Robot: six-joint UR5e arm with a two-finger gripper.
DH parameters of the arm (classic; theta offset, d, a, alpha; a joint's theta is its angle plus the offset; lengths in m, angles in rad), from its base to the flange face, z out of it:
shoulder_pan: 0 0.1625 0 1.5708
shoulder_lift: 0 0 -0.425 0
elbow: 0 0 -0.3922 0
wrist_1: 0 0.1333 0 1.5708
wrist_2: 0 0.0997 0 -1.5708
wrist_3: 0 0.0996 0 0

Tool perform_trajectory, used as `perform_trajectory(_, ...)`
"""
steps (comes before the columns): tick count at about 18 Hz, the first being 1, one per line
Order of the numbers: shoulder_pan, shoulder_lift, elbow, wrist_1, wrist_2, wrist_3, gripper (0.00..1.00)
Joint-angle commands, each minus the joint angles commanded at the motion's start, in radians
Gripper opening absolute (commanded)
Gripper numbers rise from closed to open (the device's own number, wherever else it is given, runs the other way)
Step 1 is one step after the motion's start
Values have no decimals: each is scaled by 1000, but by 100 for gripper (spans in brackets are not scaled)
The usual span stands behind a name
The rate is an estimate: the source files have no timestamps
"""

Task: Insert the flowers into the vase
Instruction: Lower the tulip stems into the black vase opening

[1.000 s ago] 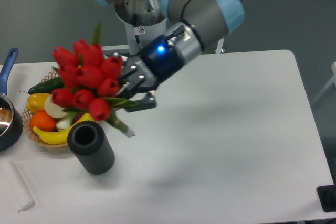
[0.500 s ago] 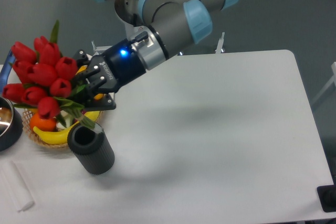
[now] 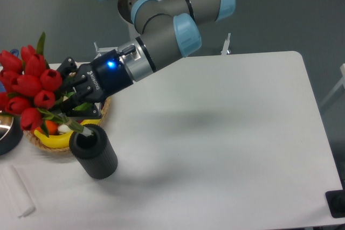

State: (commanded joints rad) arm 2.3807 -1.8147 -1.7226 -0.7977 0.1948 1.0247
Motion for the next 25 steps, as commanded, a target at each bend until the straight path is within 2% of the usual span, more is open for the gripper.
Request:
perform_trajectory(10, -2, -20, 8, 2, -2, 0, 28)
perform_trajectory(15, -12, -54, 9, 2, 0, 2, 31)
perform_trajectory(25, -11, -78, -17, 3, 20, 11, 32)
